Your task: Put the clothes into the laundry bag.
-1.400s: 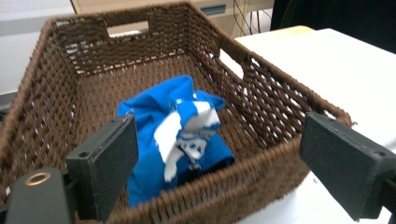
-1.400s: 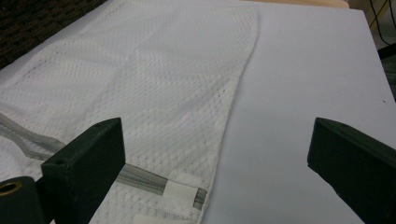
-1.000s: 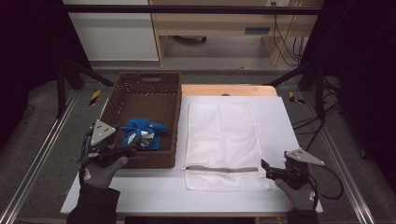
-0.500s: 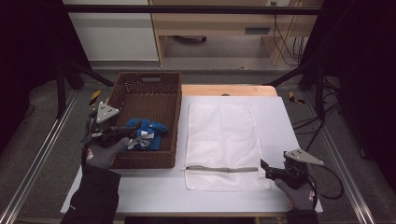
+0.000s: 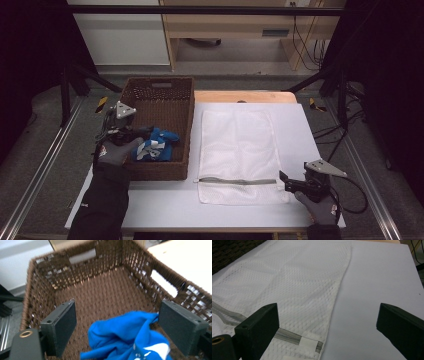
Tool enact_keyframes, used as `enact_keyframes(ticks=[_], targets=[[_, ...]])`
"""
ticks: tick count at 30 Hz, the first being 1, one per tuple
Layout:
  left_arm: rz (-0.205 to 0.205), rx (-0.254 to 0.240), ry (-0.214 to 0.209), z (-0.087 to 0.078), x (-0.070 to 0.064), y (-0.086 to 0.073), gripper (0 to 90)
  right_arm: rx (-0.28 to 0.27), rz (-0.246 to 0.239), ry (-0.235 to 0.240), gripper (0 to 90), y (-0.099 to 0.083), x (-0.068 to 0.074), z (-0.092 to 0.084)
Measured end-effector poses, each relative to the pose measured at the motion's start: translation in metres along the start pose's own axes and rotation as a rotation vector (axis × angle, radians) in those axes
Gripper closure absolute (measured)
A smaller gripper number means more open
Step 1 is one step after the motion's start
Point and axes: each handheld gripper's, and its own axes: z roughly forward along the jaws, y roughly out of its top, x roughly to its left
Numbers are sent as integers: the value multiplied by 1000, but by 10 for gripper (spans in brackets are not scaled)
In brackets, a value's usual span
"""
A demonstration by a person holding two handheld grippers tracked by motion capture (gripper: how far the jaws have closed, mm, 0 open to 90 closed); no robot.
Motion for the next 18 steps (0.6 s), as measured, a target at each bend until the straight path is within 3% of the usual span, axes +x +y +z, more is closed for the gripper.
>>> enact_keyframes(ticks=[7,14,16,18], targets=[[44,78,-50,10,-4,-2,104,10,-5,4,46,0,1,2],[105,133,-42,25,-7,0,62,20,-3,8,43,-1,2,3],[103,134,-47,26,-7,0,61,24,-1,10,40,-1,2,3],[105,143,-84,29,-8,0,61,26,-7,8,39,-1,1,4]])
